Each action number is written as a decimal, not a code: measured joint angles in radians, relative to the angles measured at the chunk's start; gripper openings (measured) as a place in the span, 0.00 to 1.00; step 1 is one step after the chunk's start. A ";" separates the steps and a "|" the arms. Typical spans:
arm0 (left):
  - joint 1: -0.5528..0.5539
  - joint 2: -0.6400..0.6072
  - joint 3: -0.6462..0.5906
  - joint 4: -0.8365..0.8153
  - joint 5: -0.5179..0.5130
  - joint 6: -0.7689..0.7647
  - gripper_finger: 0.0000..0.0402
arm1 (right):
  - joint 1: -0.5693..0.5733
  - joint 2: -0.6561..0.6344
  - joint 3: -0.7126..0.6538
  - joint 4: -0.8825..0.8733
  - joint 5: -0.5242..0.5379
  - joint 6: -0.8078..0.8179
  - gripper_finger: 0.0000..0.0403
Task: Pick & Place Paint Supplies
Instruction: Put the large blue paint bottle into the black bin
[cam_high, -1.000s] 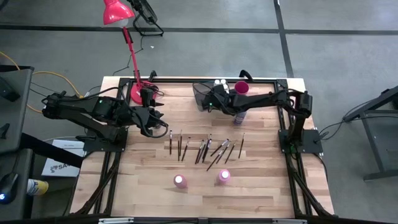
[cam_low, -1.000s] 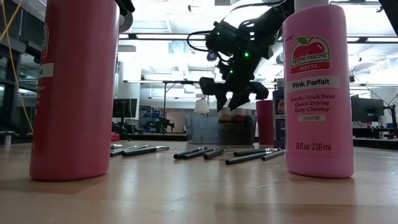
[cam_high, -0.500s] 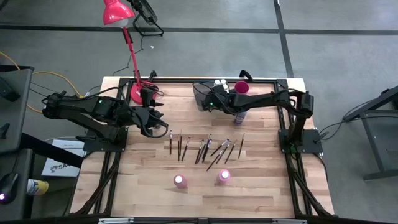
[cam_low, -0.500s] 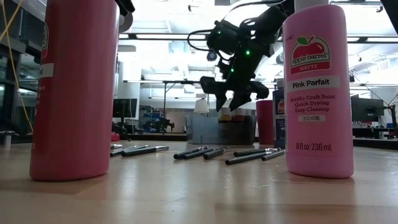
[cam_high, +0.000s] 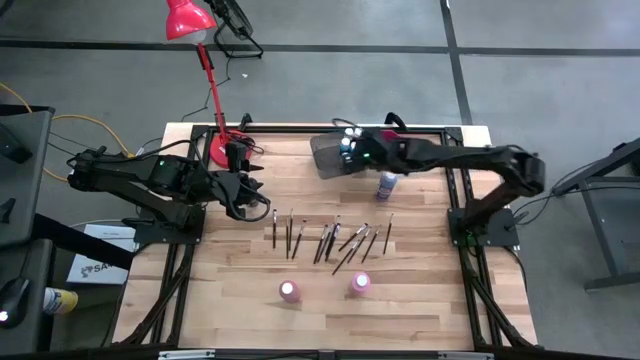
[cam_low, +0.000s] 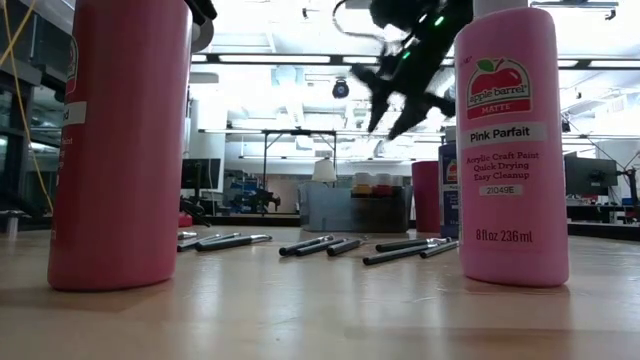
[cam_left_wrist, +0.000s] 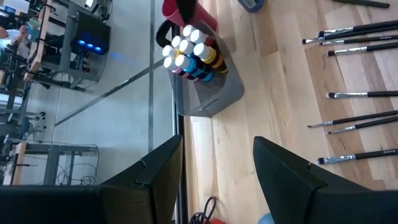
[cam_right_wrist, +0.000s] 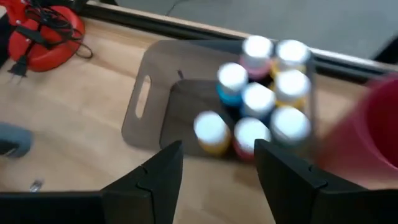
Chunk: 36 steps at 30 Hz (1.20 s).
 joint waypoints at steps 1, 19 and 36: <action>0.000 0.000 0.000 0.000 0.000 0.000 0.47 | 0.002 -0.036 0.000 -0.041 -0.008 0.014 0.47; 0.037 -0.176 -0.237 0.342 0.280 0.030 0.47 | 0.222 -0.288 -0.053 -0.488 0.002 0.119 0.47; 0.094 -0.368 -0.374 0.493 0.446 0.033 0.47 | 0.276 -0.288 -0.240 -0.355 0.170 0.091 0.47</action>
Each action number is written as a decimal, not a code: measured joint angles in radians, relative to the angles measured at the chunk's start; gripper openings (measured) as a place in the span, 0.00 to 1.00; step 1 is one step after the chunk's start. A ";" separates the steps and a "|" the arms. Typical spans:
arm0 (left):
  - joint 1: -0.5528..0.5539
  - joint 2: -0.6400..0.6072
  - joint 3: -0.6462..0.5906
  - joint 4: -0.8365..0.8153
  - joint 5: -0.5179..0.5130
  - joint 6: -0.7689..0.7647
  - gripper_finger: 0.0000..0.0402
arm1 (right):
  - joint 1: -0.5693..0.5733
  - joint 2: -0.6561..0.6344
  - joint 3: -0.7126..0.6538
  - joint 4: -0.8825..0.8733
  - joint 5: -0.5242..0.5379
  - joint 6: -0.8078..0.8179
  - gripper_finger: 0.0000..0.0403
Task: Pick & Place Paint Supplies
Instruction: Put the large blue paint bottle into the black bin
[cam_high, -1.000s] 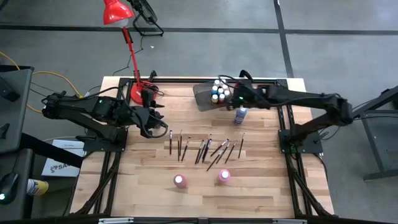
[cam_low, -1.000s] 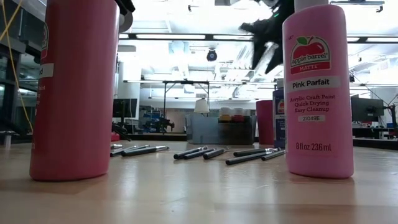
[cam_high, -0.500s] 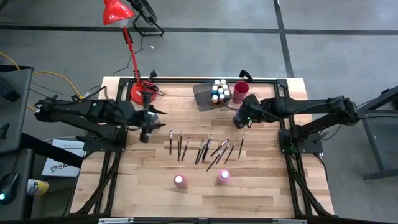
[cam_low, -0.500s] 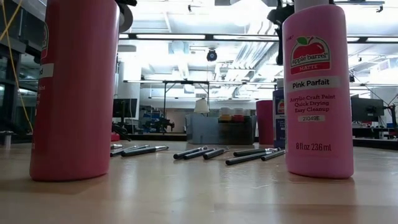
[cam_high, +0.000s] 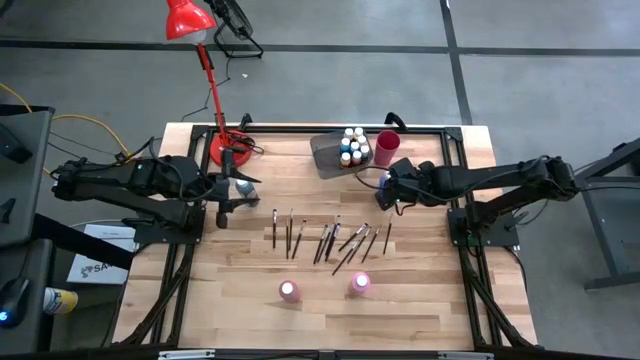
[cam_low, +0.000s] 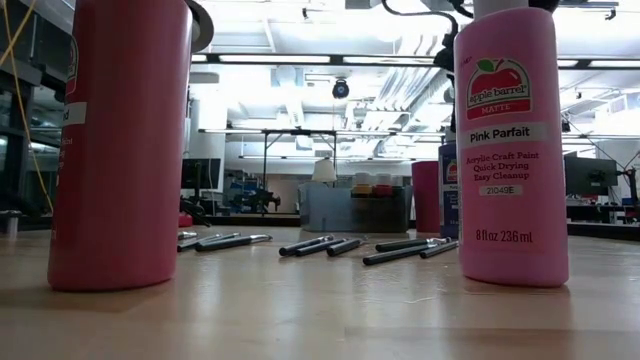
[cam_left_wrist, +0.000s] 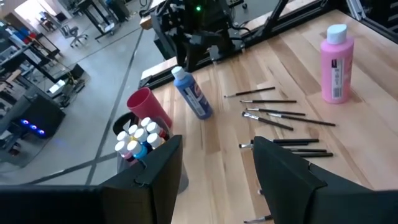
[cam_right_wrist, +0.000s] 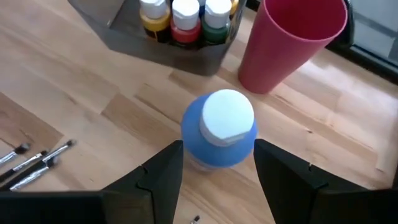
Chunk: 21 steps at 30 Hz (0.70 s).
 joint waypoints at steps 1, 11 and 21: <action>0.000 0.000 0.000 0.000 0.000 0.000 0.47 | -0.003 0.000 -0.006 0.011 0.000 -0.003 0.47; 0.000 0.000 0.000 0.000 0.000 0.019 0.47 | -0.016 0.000 -0.072 0.143 -0.011 -0.049 0.46; 0.000 0.000 0.000 0.000 0.000 0.023 0.47 | -0.016 0.000 -0.074 0.193 -0.031 -0.134 0.34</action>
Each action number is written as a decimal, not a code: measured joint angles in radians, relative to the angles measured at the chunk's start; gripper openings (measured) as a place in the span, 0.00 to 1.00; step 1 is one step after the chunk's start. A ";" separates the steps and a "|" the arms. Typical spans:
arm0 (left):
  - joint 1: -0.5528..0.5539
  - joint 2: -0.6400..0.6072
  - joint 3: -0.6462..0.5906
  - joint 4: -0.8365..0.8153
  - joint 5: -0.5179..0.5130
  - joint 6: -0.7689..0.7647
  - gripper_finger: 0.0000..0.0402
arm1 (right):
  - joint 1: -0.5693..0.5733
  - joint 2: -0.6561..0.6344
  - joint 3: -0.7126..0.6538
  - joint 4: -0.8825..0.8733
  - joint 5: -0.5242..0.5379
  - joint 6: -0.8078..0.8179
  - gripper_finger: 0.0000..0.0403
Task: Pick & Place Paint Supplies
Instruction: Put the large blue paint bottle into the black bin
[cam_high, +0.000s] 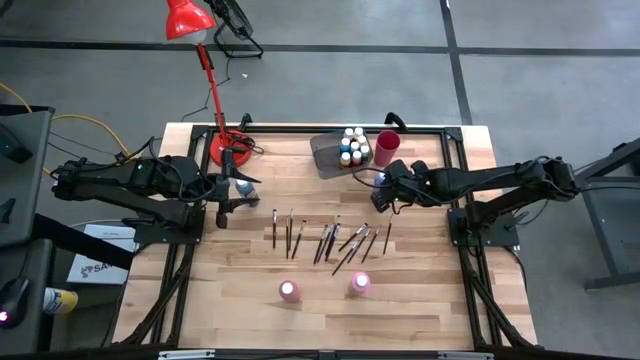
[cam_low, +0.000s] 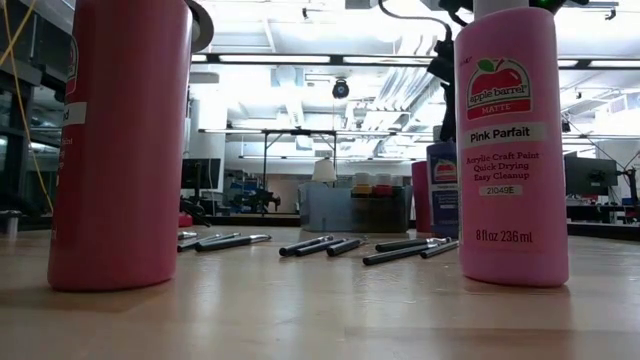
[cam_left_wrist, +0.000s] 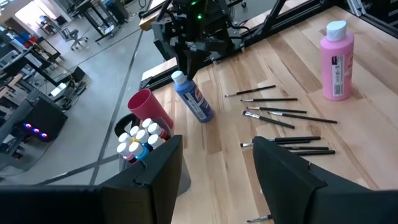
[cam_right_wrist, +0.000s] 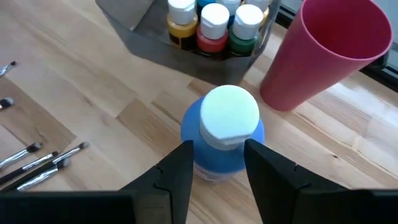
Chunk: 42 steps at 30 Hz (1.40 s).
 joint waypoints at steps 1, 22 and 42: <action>0.000 0.000 0.000 0.000 0.000 0.000 0.47 | 0.000 0.000 0.000 0.000 -0.003 0.000 0.33; 0.000 0.000 0.000 0.000 0.001 0.022 0.47 | -0.046 -0.089 0.000 0.055 -0.062 -0.003 0.55; 0.000 0.000 0.000 0.000 0.002 0.026 0.47 | -0.098 -0.010 0.000 0.100 -0.109 -0.045 0.50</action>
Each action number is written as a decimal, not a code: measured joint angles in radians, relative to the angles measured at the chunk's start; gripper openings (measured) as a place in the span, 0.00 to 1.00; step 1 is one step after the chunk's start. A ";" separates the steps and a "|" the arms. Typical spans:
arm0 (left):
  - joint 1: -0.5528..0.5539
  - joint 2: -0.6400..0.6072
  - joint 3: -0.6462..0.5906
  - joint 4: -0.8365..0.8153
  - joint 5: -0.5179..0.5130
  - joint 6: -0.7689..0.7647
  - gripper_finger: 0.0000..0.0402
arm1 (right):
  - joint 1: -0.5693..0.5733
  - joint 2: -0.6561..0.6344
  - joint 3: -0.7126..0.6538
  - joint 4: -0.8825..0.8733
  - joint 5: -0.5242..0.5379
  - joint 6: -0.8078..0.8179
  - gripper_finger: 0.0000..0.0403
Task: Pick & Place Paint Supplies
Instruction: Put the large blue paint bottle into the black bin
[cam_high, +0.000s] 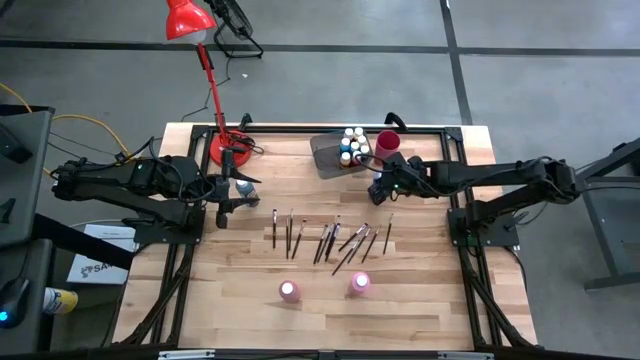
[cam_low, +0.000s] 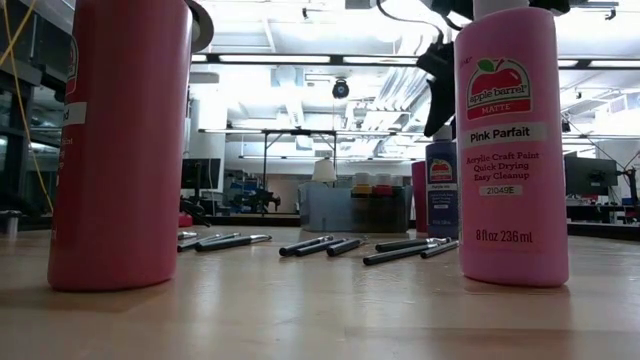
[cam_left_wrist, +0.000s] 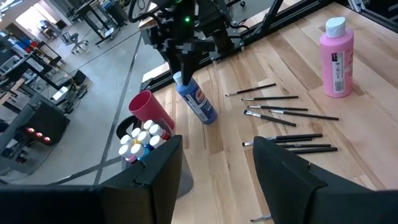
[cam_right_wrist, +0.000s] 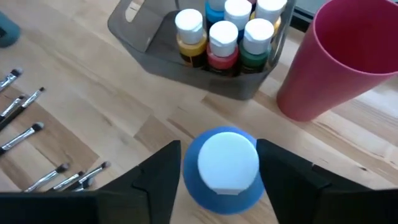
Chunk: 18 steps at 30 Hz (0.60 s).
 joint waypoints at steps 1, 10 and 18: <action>0.000 0.000 0.000 0.000 0.000 0.000 0.47 | 0.000 0.000 0.000 0.000 -0.001 0.000 0.47; 0.000 0.000 0.000 0.000 0.000 0.000 0.47 | 0.000 0.000 0.000 -0.012 -0.002 0.003 0.28; 0.000 0.000 0.000 0.000 0.000 0.000 0.47 | 0.000 -0.014 0.007 0.051 -0.030 0.022 0.28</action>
